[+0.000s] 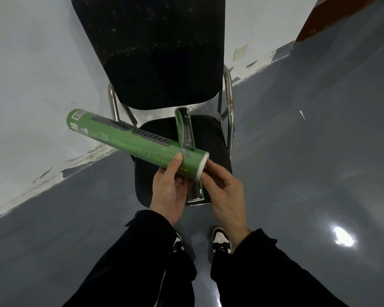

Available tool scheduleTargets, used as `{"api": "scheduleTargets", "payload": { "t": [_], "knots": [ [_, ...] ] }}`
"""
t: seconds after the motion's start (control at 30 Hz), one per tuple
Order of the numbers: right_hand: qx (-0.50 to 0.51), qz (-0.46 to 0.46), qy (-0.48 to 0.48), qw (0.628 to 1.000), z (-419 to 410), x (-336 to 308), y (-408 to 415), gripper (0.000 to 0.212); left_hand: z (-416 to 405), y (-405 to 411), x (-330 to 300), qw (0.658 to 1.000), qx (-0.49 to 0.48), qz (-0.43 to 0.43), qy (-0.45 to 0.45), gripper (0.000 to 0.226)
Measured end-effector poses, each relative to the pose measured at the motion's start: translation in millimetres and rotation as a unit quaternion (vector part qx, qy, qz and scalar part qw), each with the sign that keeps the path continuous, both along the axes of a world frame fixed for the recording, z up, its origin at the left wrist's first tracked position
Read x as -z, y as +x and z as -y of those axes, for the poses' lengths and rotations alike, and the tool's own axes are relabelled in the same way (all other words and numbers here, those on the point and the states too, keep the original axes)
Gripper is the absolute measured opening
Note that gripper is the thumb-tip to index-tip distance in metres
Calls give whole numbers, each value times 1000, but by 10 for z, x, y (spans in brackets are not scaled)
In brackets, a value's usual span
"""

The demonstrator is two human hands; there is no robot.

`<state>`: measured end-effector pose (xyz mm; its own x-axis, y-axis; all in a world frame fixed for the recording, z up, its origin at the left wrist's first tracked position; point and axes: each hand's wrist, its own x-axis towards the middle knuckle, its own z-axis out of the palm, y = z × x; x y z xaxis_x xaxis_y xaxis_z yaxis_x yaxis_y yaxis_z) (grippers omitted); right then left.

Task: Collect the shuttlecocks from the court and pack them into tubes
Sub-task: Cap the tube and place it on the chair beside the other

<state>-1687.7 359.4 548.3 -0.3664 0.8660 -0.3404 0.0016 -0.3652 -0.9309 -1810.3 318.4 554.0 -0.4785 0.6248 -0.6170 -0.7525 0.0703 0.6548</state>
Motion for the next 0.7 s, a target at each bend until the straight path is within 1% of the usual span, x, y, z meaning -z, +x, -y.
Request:
{"api": "scheduleTargets", "payload": {
  "t": [0.07,0.17,0.33,0.43,0.53,0.63,0.7],
  "knots": [
    [-1,23,15,1000,-16,15,-19,33,-5,29,-11,1000,0,-5,-3,57],
    [1,30,14,999,-23,37,-35,30,-20,63,-33,1000,5,-15,-7,57],
    [9,22,-47,999,-97,30,-12,29,-63,18,-4,999,19,-50,6,60],
    [18,-1,-61,998,-133,-4,-35,24,-68,16,-7,999,20,-42,10,63],
    [36,-22,-87,995,-126,7,-51,20,-71,35,33,999,27,-31,9,62],
    [50,-6,-98,994,-80,108,-14,21,-34,49,106,999,33,-30,2,62],
    [91,-15,-116,989,-53,197,20,27,7,70,169,998,43,-30,-18,62]
  ]
}}
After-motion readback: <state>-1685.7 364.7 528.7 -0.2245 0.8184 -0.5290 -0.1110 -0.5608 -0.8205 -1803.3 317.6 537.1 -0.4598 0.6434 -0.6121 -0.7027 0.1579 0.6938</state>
